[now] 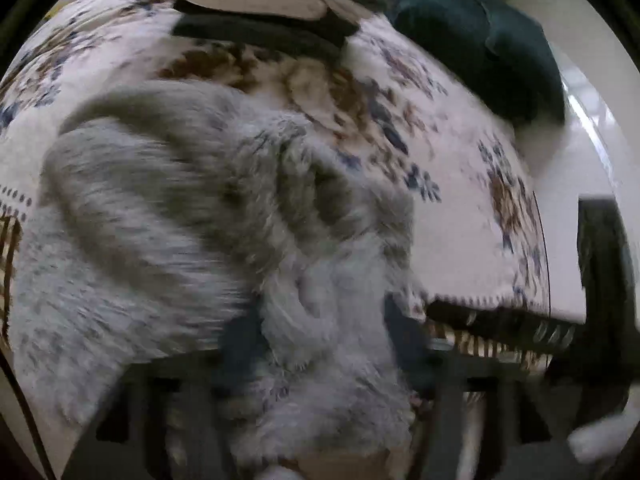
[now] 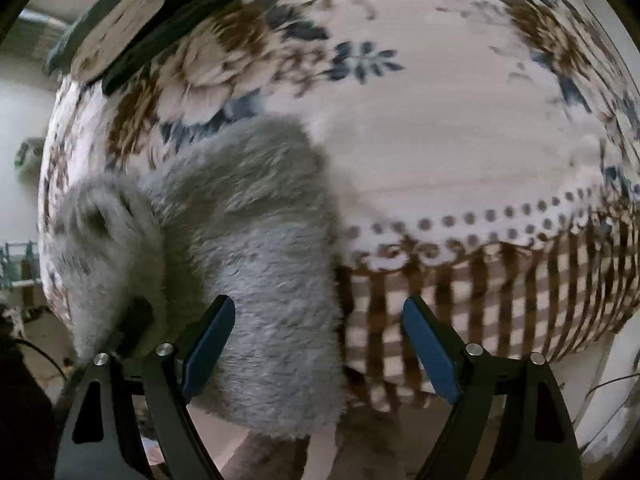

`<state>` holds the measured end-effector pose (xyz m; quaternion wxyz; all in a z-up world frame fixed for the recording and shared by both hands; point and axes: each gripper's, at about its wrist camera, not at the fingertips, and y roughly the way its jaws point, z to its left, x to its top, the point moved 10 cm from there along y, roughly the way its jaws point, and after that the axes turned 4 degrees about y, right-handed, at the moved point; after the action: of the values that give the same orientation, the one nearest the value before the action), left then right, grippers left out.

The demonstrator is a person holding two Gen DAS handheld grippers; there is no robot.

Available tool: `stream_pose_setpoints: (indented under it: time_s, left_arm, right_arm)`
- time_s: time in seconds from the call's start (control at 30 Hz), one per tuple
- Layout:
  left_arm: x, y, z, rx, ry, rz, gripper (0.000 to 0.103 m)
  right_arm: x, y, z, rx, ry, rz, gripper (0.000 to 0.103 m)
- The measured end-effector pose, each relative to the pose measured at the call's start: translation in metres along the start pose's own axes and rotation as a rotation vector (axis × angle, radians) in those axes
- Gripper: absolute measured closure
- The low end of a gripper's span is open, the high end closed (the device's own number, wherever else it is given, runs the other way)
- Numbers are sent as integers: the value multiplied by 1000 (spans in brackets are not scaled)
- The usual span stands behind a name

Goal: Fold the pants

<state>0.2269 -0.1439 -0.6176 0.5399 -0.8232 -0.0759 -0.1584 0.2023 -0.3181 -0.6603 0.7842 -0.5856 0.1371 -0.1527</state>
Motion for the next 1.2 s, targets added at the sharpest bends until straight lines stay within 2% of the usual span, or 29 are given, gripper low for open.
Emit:
stream_pose_setpoints:
  time_s: [0.03, 0.13, 0.27, 0.37, 0.5, 0.57, 0.6, 0.63, 0.67, 0.77, 0.9, 1.0, 1.07, 1.1, 1.13, 1.17, 1.2]
  left_arm:
    - [-1, -4, -7, 1, 34, -3, 15]
    - [-6, -21, -23, 14, 126, -14, 8]
    - [-20, -53, -15, 38, 139, -28, 8]
    - [-24, -80, 26, 127, 66, -57, 8]
    - [-18, -101, 89, 262, -33, -77, 8]
    - [-16, -108, 114, 315, -67, -85, 8]
    - [-12, -111, 131, 348, -91, -85, 8]
    - [-10, -111, 140, 362, -104, -84, 8]
    - [-8, -114, 148, 377, -118, -85, 8]
    - [3, -122, 163, 376, -165, -105, 8]
    - [23, -116, 156, 300, -195, -110, 8]
    - [41, -90, 137, 216, -181, -69, 8]
    - [48, -69, 126, 185, -159, -40, 8]
    - [51, -55, 119, 171, -138, -16, 8]
    - [51, -41, 112, 159, -122, 15, 8]
    - [50, -25, 105, 146, -103, 58, 8]
    - [48, -15, 101, 148, -83, 92, 8]
  right_arm:
    - [3, -4, -1, 36, 9, -1, 15]
    - [11, -15, 11, 144, 17, 1, 15]
    - [12, -24, 61, 291, -58, 4, 15]
    - [3, -10, 104, 414, -131, 76, 15]
    - [-5, 40, 144, 410, -192, 168, 15]
    - [-14, 62, 161, 451, -187, 221, 18]
    - [-16, 67, 164, 455, -171, 221, 46]
    - [-17, 70, 164, 437, -173, 204, 70]
    - [-17, 69, 164, 421, -179, 196, 71]
    - [-6, 37, 139, 396, -102, 95, 74]
    - [9, -19, 74, 424, 55, 22, 74]
    - [19, -39, 15, 369, 129, -3, 72]
    - [19, -22, -13, 339, 145, 67, 62]
    - [15, -5, -27, 331, 174, 135, 51]
    - [10, 11, -40, 293, 188, 205, 43]
    - [6, 21, -49, 248, 185, 246, 43]
    - [7, 23, -53, 210, 167, 249, 43]
